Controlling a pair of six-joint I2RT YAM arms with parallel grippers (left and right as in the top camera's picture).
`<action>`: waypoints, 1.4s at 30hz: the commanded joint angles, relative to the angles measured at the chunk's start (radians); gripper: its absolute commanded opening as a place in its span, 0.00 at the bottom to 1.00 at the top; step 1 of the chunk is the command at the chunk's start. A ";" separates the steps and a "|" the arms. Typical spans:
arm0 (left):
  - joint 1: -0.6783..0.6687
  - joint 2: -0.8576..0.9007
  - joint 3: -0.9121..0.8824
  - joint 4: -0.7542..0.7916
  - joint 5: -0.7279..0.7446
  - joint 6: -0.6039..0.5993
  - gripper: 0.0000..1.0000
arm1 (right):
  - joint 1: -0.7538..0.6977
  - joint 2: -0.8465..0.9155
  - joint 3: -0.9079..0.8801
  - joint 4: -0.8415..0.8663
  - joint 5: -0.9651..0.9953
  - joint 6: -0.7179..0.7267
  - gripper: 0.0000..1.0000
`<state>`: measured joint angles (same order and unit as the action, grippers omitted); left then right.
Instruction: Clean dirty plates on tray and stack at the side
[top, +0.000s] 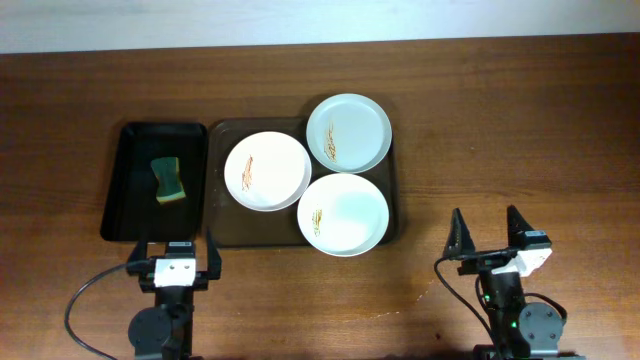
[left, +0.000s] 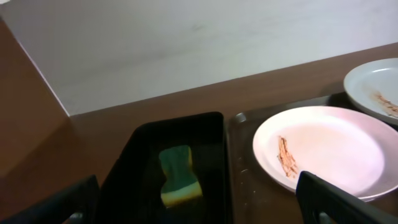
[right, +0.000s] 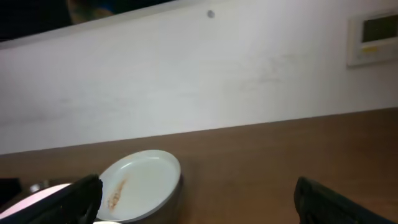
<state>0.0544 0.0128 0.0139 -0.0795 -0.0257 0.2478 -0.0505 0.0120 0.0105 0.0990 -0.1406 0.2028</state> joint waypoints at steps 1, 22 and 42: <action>0.000 -0.002 -0.005 0.049 0.068 0.012 0.99 | 0.005 -0.002 0.072 0.007 -0.136 -0.004 0.98; 0.001 0.967 0.855 0.051 0.214 0.083 0.99 | 0.005 1.085 0.893 -0.085 -0.260 -0.012 0.98; 0.000 1.655 1.617 -0.719 0.545 0.079 0.99 | 0.150 1.490 1.382 -0.536 -0.298 0.073 1.00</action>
<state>0.0536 1.6638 1.6096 -0.7910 0.4850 0.3191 -0.0051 1.4479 1.3727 -0.4454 -0.4385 0.2535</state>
